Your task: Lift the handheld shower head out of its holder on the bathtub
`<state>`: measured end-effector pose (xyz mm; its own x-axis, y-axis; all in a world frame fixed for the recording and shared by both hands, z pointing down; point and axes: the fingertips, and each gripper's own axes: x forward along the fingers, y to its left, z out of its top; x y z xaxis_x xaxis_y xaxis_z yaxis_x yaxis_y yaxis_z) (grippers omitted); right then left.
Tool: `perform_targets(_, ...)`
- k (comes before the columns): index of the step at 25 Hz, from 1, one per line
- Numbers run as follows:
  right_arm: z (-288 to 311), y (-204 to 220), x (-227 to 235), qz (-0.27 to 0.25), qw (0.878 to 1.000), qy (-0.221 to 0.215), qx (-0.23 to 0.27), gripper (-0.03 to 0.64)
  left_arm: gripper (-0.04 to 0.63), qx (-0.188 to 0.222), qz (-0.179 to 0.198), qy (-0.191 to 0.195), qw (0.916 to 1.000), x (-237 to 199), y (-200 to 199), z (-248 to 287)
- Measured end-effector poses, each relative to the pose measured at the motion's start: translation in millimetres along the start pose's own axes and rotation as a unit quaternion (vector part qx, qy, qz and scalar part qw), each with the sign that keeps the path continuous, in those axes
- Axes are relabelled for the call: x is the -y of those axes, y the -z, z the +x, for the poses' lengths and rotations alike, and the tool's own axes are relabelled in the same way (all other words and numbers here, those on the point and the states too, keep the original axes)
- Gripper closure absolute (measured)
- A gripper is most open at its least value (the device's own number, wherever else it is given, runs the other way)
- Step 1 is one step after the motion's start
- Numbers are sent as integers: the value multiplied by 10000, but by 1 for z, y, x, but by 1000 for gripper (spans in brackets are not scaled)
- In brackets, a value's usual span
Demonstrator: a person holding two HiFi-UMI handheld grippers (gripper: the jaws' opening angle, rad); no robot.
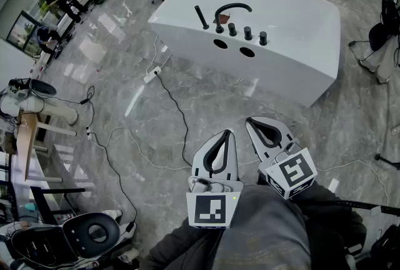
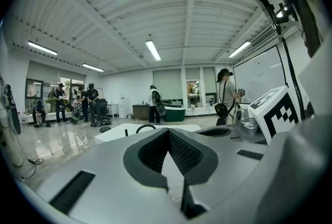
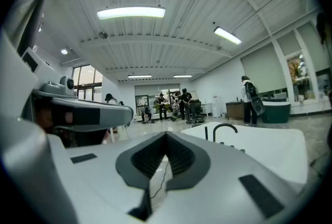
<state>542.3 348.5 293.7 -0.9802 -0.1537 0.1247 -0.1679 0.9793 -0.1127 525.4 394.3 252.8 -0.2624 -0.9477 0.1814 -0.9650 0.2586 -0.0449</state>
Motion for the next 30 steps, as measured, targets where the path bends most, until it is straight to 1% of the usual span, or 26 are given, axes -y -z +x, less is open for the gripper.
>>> perform_targets(12,-25,1,35,91,9999,-108,59,613,592,-96,-2,-57,9999,40,0,23)
perform_targets(14,-28,3,41,200,9996,-160,70,613,592,-145,27,-86,9999,44,3,25)
perform_targets(16,-27,8,42,413,9987,-275,80,612,592,-216,-17,-125,9997,43,8,26)
perform_targets(19,-18,17,38,534,9979,-364,-13,612,592,-296,-32,-169,9994,36,15,29)
perform_targets(23,1,28,45,591,9976,-331,-159,612,592,-371,-125,-148,9991,23,25,43)
perform_targets(27,29,30,53,523,9979,-270,-251,612,592,-326,-298,-220,9988,-8,29,60)
perform_targets(30,61,19,54,396,9985,-230,-293,612,592,-234,-326,-186,9990,-39,21,77)
